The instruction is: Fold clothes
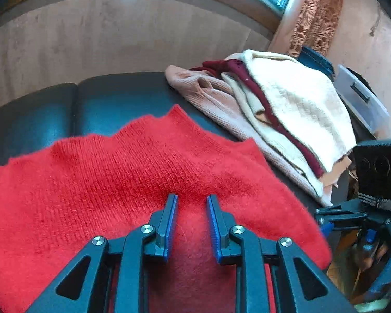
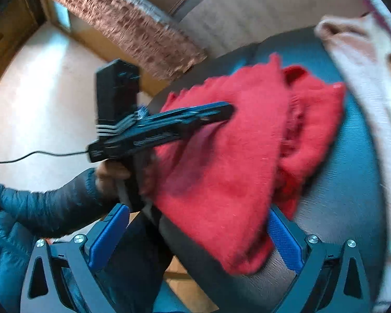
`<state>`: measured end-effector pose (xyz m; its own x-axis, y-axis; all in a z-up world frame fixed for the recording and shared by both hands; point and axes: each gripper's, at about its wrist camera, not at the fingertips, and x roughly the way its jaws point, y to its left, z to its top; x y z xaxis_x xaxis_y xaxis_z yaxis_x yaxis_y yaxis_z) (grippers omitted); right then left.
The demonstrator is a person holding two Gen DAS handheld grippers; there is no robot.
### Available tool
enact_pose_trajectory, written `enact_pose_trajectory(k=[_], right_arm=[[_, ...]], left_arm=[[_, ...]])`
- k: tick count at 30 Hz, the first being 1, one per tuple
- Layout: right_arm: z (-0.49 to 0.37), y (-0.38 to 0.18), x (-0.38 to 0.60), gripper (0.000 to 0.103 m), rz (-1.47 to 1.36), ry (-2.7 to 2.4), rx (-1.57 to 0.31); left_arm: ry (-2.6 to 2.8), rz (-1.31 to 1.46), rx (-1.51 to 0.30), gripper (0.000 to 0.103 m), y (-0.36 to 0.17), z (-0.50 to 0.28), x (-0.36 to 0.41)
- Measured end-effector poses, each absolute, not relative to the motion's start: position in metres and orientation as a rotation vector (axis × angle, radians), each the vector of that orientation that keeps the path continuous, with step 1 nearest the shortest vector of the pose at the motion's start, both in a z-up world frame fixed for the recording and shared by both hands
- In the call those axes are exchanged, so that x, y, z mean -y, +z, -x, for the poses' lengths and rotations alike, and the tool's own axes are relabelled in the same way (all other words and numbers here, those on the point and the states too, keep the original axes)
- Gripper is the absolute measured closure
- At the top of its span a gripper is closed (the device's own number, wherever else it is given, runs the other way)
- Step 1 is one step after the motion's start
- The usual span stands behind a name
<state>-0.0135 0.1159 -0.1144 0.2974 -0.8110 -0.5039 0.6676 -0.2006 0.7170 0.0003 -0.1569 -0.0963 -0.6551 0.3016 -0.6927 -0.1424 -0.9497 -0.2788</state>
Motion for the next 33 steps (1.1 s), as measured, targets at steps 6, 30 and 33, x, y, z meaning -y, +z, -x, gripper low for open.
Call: enact_pose_trajectory(k=[6,30,33], right_arm=[[-0.015,-0.131,-0.095,0.000,-1.269,-0.894,-0.076],[0.043,-0.045,-0.073,0.000,-1.032,-2.000,-0.148],[0.068,-0.057,-0.043,0.000,-1.117,-2.029,-0.080]], left_arm=[[2.584,1.127,0.304,0.080,-0.102,-0.003,0.158],[2.862,1.052,0.444,0.074,-0.072,-0.049,0.209],[2.913,1.119,0.538,0.073,-0.086,-0.059,0.234]])
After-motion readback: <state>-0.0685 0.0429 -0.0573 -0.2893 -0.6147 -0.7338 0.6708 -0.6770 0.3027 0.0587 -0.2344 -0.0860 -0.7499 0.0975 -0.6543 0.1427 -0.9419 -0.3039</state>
